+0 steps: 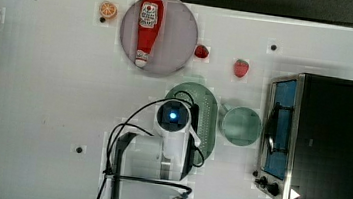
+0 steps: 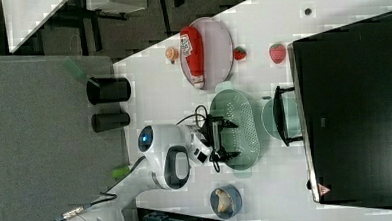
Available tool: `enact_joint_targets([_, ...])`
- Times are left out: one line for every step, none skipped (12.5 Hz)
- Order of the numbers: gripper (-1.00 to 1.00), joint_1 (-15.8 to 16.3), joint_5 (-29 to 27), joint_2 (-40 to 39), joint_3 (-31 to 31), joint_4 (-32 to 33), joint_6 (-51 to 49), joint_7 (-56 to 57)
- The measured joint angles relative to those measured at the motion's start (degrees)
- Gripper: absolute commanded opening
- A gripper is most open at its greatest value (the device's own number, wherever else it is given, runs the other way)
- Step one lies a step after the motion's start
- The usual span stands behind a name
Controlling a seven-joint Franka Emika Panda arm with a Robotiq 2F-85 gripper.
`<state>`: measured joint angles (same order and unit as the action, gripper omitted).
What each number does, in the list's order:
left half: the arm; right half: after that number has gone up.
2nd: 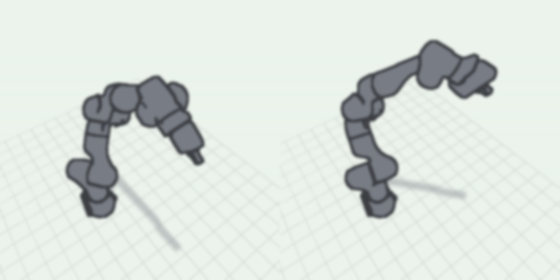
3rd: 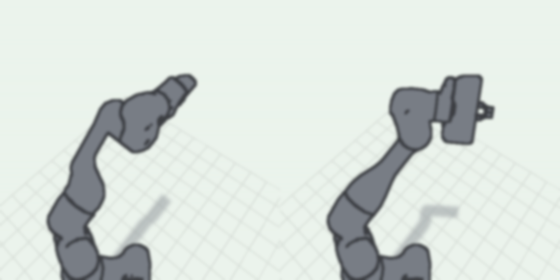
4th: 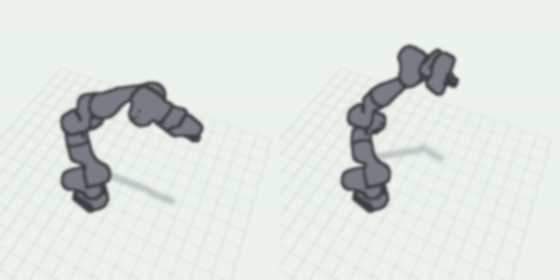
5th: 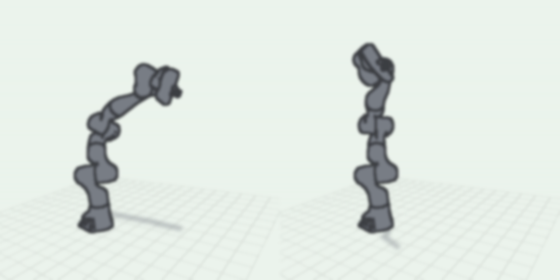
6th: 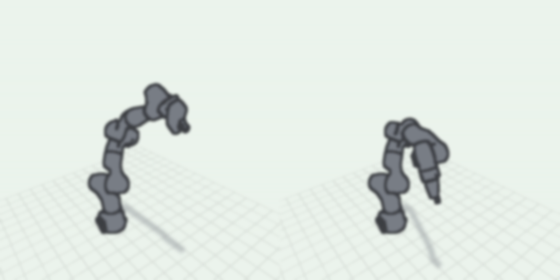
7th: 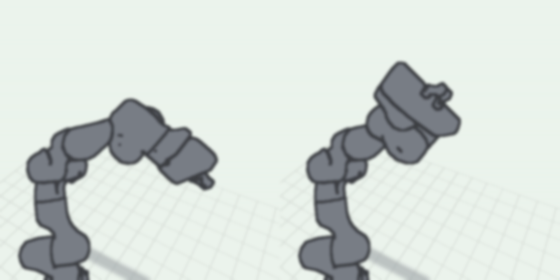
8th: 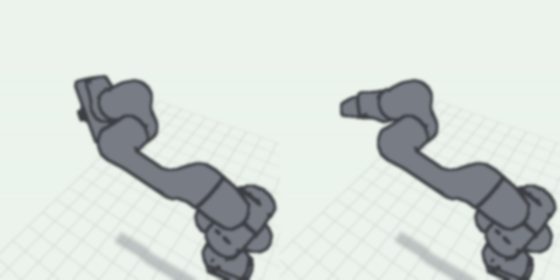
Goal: Drag strainer right to left.
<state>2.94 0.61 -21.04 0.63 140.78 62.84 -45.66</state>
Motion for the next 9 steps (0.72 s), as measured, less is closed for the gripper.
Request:
enact_joint_targets([1.00,1.38,0.18,-0.08,0.01,-0.34,-0.22,-0.53])
enact_joint_targets([1.00,2.93,0.03,0.08,-0.18,-0.34,-0.17,-0.67])
enact_joint_targets([1.00,4.51,-0.43,0.24,-0.76,-0.22,0.39,-1.54])
enact_joint_targets([1.00,6.12,-0.45,0.28,-1.44,-0.56,0.17,-2.74])
enact_joint_targets([1.00,7.45,-0.07,0.04,-2.43,-1.34,0.39,-3.97])
enact_joint_targets([1.00,9.40,-0.17,-0.11,-2.60,-2.35,0.11,-5.51])
enact_joint_targets([1.00,11.29,-0.20,-0.07,-2.31,-3.13,-0.17,-6.10])
enact_joint_targets([1.00,12.44,-0.19,0.13,-2.36,-3.13,0.45,-6.77])
enact_joint_targets([1.00,13.55,-0.19,0.20,-2.51,-3.36,0.28,-7.86])
